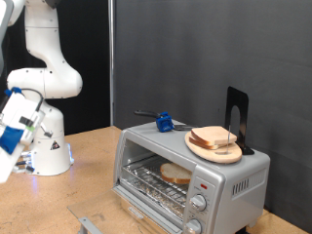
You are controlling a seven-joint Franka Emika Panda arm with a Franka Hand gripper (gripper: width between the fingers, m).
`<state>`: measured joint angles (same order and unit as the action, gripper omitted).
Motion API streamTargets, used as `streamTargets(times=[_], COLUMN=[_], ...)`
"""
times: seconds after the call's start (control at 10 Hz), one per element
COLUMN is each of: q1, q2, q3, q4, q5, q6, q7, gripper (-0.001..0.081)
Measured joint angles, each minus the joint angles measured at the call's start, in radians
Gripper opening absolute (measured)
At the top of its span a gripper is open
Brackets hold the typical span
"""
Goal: Make a piece of toast with the oven
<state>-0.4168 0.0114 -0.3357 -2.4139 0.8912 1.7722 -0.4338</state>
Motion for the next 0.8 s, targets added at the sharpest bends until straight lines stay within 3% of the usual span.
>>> streamTargets(times=[0.4,0.8], q1=[0.014,0.019], q2=[0.168,0.265], q3=[0.052,0.082], q4=[0.058,0.053], q5=[0.022,0.025], q6=[0.097,0.239], q7=[-0.024,-0.092], gripper=[0.0808,0.0808])
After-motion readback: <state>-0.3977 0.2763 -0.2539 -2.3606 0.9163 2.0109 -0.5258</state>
